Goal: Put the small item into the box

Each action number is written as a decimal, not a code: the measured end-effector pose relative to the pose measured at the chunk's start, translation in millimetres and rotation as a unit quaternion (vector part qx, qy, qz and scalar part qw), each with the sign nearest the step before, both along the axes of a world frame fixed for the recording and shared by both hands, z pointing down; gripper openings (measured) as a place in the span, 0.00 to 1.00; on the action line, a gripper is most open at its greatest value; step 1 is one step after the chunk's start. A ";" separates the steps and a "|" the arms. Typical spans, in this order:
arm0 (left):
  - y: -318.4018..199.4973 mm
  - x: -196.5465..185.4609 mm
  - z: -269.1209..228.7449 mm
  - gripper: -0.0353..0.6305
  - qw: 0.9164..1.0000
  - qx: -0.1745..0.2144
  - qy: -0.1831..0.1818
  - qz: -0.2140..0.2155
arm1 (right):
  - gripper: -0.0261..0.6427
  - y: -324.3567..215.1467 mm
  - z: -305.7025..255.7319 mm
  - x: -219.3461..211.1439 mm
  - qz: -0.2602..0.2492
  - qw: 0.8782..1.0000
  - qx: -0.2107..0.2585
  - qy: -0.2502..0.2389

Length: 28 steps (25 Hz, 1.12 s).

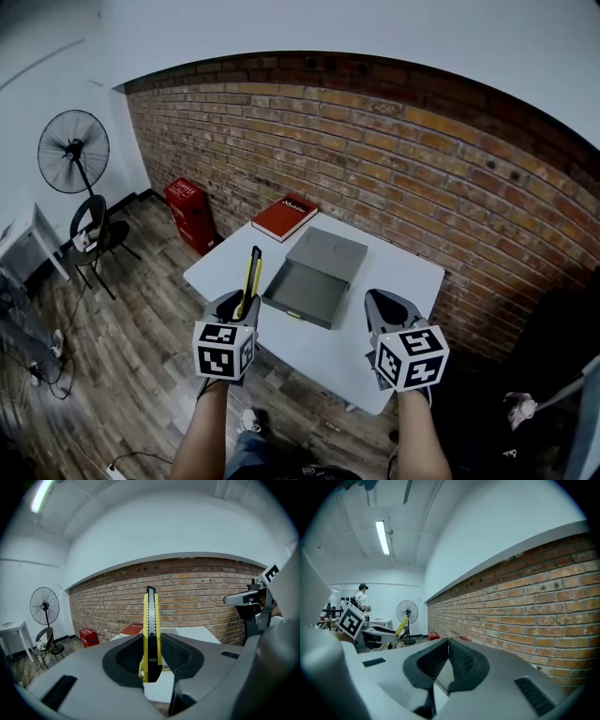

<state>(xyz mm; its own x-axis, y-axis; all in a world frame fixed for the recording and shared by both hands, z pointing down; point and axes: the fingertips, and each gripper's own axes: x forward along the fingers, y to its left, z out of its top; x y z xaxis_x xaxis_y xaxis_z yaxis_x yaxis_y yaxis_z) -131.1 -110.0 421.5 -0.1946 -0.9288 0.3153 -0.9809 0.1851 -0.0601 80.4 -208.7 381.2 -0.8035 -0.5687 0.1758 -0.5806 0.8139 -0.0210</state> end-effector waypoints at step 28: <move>-158.1 -158.4 -1.3 0.25 0.983 -0.009 0.020 0.184 | 0.07 -84.2 -13.1 -139.1 0.182 0.983 -0.009 0.022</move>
<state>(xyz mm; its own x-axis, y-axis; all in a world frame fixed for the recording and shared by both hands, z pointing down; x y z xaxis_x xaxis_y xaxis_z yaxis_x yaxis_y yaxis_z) -289.5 -268.1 420.1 0.1654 -0.9281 0.3335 -0.9830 -0.1826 -0.0207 -58.7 -292.9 368.1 -0.5396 -0.8133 0.2177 -0.8336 0.5524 -0.0025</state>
